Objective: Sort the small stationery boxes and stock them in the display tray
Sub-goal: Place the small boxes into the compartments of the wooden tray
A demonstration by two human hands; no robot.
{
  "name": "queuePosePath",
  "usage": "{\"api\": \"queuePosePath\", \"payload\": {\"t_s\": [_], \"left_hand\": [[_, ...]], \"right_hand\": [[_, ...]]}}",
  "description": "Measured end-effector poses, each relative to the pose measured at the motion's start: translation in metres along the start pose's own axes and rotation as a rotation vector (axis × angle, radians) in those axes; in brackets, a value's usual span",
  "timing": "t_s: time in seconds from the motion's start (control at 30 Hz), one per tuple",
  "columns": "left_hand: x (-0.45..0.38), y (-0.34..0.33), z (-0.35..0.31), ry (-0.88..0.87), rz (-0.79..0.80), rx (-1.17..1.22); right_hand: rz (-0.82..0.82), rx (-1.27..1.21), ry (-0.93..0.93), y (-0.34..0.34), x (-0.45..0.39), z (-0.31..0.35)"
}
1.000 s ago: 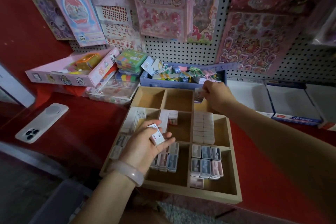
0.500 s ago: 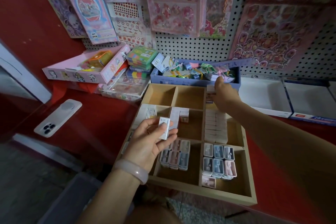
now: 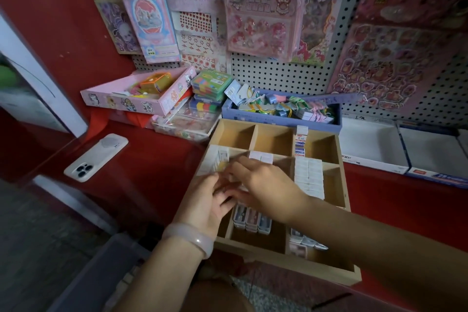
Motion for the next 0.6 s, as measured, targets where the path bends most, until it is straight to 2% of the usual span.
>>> {"api": "queuePosePath", "payload": {"t_s": [0.17, 0.23, 0.33, 0.47, 0.6], "left_hand": [[0.0, 0.017, -0.014, -0.007, -0.026, -0.014], [0.0, 0.023, -0.024, -0.034, -0.016, 0.002], [0.0, 0.033, -0.035, -0.048, -0.006, 0.016], [-0.001, 0.05, -0.04, -0.052, 0.014, 0.021], [-0.003, 0.064, -0.045, -0.067, -0.001, 0.023]], "right_hand": [[0.025, -0.176, -0.146, -0.011, -0.022, -0.018], [0.026, -0.147, -0.256, -0.015, -0.034, -0.045], [0.149, -0.078, -0.392, -0.038, -0.049, -0.074], [0.317, -0.025, -0.397, -0.074, -0.064, -0.07], [0.336, -0.003, -0.43, -0.089, -0.072, -0.064]]}}
Point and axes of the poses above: each hand's wrist, its own x-axis away from the middle knuckle, its own y-axis out of the back of the hand, z = x × y, the point moved 10 cm from there along -x, towards the middle knuckle, and after that the axes turned 11 degrees about x, right-handed, at the moved point
